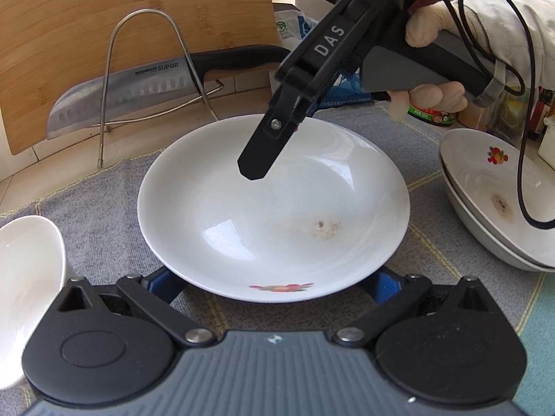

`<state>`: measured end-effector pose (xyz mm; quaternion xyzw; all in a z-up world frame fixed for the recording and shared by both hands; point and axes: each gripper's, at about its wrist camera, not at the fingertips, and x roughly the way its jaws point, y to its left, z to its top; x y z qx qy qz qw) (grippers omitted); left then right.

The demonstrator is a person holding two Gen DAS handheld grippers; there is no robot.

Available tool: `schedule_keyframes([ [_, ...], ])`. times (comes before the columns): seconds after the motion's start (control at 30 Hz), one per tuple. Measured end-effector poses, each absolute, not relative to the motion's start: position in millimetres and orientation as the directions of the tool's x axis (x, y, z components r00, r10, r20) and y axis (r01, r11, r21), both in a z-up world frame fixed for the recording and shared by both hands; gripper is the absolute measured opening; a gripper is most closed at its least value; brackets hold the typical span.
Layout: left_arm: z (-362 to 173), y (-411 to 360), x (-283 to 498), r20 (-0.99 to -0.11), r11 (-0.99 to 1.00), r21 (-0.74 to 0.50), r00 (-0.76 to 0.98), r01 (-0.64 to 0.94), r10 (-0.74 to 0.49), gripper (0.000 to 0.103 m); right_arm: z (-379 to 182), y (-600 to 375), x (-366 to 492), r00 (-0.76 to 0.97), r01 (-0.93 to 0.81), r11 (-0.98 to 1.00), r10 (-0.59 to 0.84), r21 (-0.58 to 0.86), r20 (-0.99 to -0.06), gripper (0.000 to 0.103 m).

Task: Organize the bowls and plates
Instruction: 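Lift the plate with the right tool and carry it toward the plate stack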

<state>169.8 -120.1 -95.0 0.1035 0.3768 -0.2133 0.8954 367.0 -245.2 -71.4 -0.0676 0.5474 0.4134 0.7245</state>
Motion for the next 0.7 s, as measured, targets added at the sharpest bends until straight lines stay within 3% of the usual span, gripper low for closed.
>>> schedule_keyframes([
  [0.27, -94, -121, 167, -0.716, 0.884, 0.027, 0.626, 0.466, -0.308, 0.103, -72, -252, 378, -0.007, -0.617, 0.646, 0.568, 0.450, -0.823, 0.103],
  [0.7, -90, -128, 165, -0.733, 0.875, 0.040, 0.608, 0.483, -0.303, 0.102, -73, -258, 369, -0.001, -0.586, 0.661, 0.577, 0.468, -0.817, 0.103],
])
